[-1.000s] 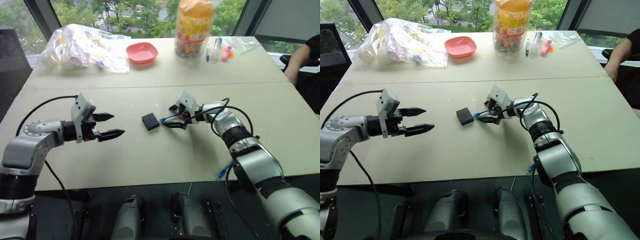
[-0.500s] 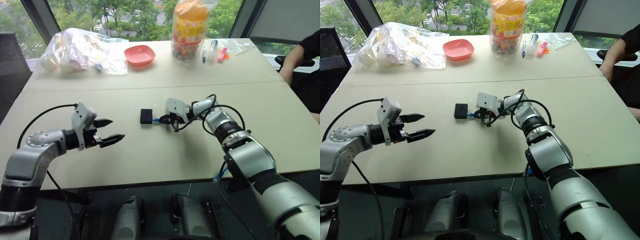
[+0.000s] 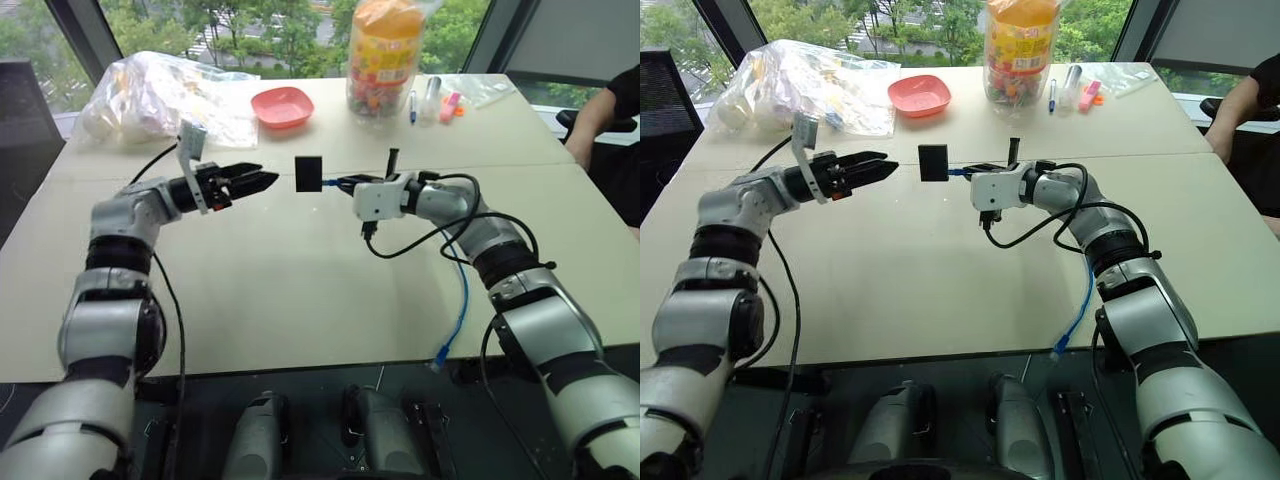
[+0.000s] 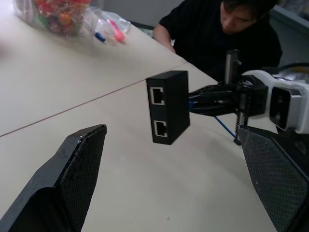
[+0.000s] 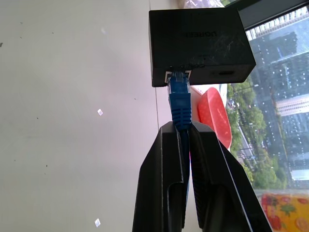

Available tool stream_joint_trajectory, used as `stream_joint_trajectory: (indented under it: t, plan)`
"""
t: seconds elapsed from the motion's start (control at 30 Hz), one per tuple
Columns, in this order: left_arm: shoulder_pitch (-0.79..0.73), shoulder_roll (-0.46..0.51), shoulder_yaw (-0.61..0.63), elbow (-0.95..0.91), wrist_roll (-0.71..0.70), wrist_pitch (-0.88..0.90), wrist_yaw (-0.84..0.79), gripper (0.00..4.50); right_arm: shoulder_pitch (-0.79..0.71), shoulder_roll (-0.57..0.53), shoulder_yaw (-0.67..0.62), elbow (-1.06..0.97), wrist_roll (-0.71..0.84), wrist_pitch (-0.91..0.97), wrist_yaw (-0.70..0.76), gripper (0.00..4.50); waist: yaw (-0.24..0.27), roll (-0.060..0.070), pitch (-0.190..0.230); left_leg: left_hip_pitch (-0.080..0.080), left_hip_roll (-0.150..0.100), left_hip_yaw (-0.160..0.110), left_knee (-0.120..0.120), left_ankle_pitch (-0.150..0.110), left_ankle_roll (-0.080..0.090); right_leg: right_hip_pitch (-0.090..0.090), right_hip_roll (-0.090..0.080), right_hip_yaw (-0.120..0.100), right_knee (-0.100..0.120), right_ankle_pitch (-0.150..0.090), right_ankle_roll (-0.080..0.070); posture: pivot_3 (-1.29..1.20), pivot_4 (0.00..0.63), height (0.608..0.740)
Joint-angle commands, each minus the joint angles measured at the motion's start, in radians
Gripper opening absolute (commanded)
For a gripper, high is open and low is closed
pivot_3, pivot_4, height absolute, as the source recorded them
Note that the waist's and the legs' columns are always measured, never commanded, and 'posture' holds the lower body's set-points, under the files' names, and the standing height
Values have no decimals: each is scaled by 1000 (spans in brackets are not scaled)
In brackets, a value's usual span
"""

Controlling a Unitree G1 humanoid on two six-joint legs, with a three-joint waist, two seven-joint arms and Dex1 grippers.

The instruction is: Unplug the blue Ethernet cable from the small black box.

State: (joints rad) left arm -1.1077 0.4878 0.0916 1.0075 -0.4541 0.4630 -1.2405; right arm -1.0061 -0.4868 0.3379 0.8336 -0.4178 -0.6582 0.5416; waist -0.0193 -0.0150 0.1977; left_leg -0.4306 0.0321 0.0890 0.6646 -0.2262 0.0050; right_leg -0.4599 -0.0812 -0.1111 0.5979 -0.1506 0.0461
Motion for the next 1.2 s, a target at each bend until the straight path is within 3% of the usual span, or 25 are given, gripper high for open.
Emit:
stream_joint_trajectory:
  t: [0.03, 0.17, 0.2, 0.27, 0.53, 0.63, 0.7, 0.77, 0.8, 0.9, 1.0, 1.07, 1.2]
  plan:
    - [-96, -24, 5, 130, 58, -87, -44, 4500, 2, -12, -28, -89, 6, 12, -36, 14, -2, 0, 0, 0, 0, 0, 0, 0, 0, 0, 0, 0, 0, 0, 0, 0, 150, 740]
    - [-154, -81, 9, 222, 117, -154, -33, 4500, 34, -16, -33, -175, 16, 47, -35, 14, 0, 0, 0, 0, 0, 0, 0, 0, 0, 0, 0, 0, 0, 0, 0, 0, 150, 740]
    - [-164, -90, 21, 236, 120, -155, -29, 4245, 42, -17, -32, -197, 17, 56, -30, 3, 1, 0, 0, 0, 0, 0, 0, 0, 0, 0, 0, 0, 0, 0, 0, 0, 150, 740]
    - [-177, -101, 43, 257, 124, -161, -23, 3652, 59, -19, -31, -241, 19, 74, -21, 0, 1, 0, 0, 0, 0, 0, 0, 0, 0, 0, 0, 0, 0, 0, 0, 0, 150, 740]
    - [-179, -114, 74, 269, 152, -164, -65, 519, 105, -28, -34, -338, 32, 138, 11, 0, 4, 0, 0, 0, 0, -1, 0, 0, 0, 0, 0, 0, 0, 0, 0, 0, 150, 740]
    - [-159, -121, 60, 266, 186, -192, -52, 499, 137, -23, -47, -328, 90, 182, 62, 1177, 4, 0, 0, 0, 0, -1, 0, 0, 0, 0, 0, 0, 0, 0, 0, 0, 150, 740]
    - [-153, -125, 67, 265, 194, -191, -44, 499, 164, -33, -56, -320, 93, 210, 55, 2195, 3, 0, 0, 0, 0, -2, 0, 0, 0, 0, 0, 0, 0, 0, 0, 0, 150, 740]
    - [-145, -126, 75, 261, 195, -185, -48, 499, 222, -32, -105, -362, 150, 317, 65, 3235, 8, 0, 0, 0, 0, -1, 0, 0, 0, 0, 0, 0, 0, 0, 0, 0, 150, 740]
    - [-140, -125, 88, 259, 186, -172, -48, 499, 292, -6, -170, -472, 296, 499, 113, 3715, 7, 0, 0, 0, 0, -2, 0, 0, 0, 1, 0, 0, 0, 0, 0, 0, 150, 740]
    - [-139, -119, 147, 258, 136, -113, -46, 499, 446, 92, -348, -799, 768, 1034, 152, 3715, 9, -1, 0, -1, 2, -7, 1, -1, 1, 1, -1, 0, 0, 1, -2, 0, 150, 740]
    - [-141, -115, 249, 256, 45, -3, -50, 499, 522, 230, -507, -998, 1216, 1343, 29, 3715, 1, -1, 0, -2, 4, -7, 1, -1, 1, -2, -1, 0, 1, 2, -4, 0, 150, 740]
    - [-133, -123, 308, 251, -12, 72, -39, 499, 563, 311, -552, -1046, 1362, 1425, -51, 3715, 1, -1, 0, -1, 5, -7, 1, -1, 1, -2, 0, -1, 2, 2, -3, 0, 150, 740]
    - [-86, -159, 318, 197, -35, 139, -55, 499, 605, 440, -577, -1055, 1437, 1453, -212, 3715, 8, 0, 0, 3, 8, -8, 1, -1, 1, 4, 1, -2, 0, 1, -3, 0, 150, 740]
